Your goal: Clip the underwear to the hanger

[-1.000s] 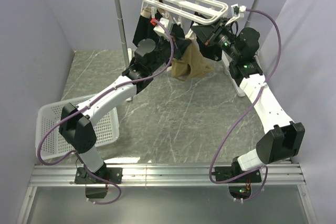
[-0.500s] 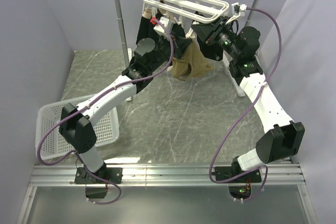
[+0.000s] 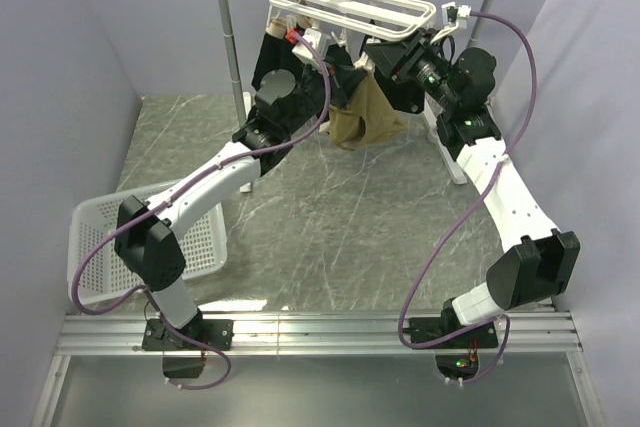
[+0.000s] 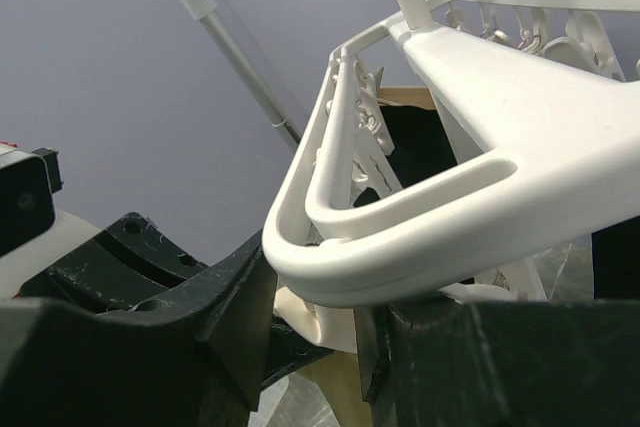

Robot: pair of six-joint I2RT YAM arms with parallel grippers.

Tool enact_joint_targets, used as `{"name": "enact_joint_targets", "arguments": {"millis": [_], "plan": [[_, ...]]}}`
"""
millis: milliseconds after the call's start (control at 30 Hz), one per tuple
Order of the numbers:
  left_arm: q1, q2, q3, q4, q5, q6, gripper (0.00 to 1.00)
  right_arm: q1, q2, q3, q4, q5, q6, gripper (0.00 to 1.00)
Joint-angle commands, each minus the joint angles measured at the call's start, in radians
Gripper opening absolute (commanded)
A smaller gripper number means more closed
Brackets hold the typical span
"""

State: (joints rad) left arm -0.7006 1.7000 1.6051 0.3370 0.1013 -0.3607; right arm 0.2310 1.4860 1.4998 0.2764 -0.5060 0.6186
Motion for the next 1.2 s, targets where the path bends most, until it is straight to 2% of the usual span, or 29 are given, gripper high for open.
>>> {"name": "enact_joint_targets", "arguments": {"millis": [0,167,567,967,1167], "plan": [[0.001,0.004,0.058,0.068,0.009,0.003,0.00,-0.009,0.007,0.056,0.040,0.000,0.015,0.42],[0.003,0.009,0.064,0.065,0.011,0.003,0.00,-0.007,0.007,0.062,0.043,-0.003,0.020,0.42],[0.003,0.016,0.075,0.068,0.015,0.002,0.00,-0.013,-0.006,0.065,0.026,-0.002,0.013,0.52],[0.007,0.026,0.090,0.068,0.029,0.011,0.00,-0.013,-0.021,0.063,-0.016,0.011,0.003,0.81],[0.007,0.027,0.095,0.066,0.031,0.009,0.00,-0.012,-0.030,0.079,-0.049,-0.002,-0.003,0.88]]}}
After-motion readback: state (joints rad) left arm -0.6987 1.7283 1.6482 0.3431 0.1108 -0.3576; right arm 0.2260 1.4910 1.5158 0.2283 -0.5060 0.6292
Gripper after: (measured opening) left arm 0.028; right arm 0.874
